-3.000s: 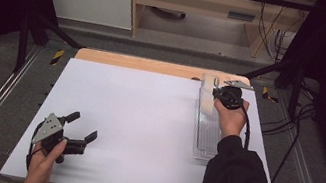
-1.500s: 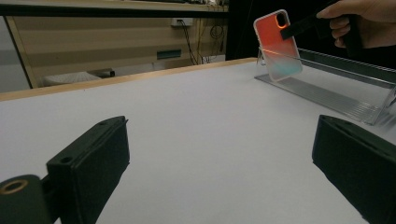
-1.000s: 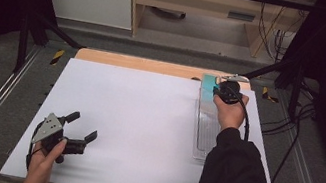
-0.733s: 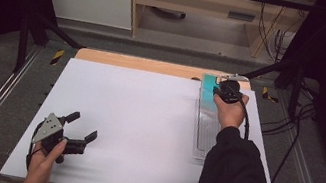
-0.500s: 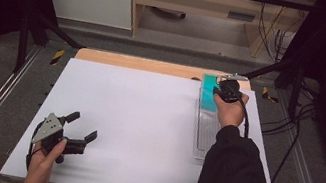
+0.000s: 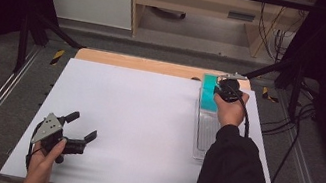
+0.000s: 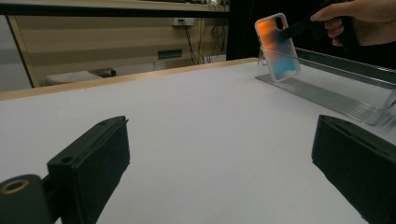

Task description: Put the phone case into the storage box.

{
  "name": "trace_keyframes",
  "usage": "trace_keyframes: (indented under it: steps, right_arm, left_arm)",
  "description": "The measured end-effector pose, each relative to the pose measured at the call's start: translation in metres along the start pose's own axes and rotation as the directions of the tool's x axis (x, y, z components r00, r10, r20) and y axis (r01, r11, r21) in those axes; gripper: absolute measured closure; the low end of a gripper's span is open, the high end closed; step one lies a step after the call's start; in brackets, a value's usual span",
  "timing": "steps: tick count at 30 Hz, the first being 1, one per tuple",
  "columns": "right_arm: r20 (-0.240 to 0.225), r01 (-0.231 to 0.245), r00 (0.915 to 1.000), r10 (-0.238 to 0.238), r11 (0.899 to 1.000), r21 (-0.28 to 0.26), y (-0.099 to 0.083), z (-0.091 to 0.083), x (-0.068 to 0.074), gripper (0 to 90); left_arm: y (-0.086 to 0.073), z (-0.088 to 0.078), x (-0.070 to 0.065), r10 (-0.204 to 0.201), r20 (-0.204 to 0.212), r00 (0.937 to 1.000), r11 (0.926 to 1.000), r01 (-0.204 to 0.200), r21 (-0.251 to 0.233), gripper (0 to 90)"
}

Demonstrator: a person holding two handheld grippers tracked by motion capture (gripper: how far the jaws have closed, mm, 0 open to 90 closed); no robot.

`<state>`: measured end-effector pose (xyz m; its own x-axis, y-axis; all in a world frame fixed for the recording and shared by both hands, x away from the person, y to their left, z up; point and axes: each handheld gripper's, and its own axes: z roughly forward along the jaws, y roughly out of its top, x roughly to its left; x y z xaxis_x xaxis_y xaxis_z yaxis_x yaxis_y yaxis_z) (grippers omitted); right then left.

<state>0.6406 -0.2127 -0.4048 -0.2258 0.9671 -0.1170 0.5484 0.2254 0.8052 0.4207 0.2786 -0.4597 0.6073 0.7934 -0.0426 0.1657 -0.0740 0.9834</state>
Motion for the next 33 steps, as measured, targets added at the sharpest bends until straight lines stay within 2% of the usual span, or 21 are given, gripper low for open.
trace_keyframes:
  steps: [14,33]
  right_arm:
    - [0.006,-0.017,0.9998,0.017,1.000,-0.012,0.0017,0.0038,-0.0010,71.0]
    - [0.007,-0.011,0.9999,0.011,1.000,-0.026,0.0023,0.0042,-0.0031,70.6]
  left_arm:
    - [0.0000,-0.0005,-0.0001,-0.001,-0.002,1.0000,1.0000,0.001,-0.001,3.8]
    - [-0.0002,-0.0003,-0.0002,0.003,-0.005,1.0000,1.0000,-0.003,0.003,3.8]
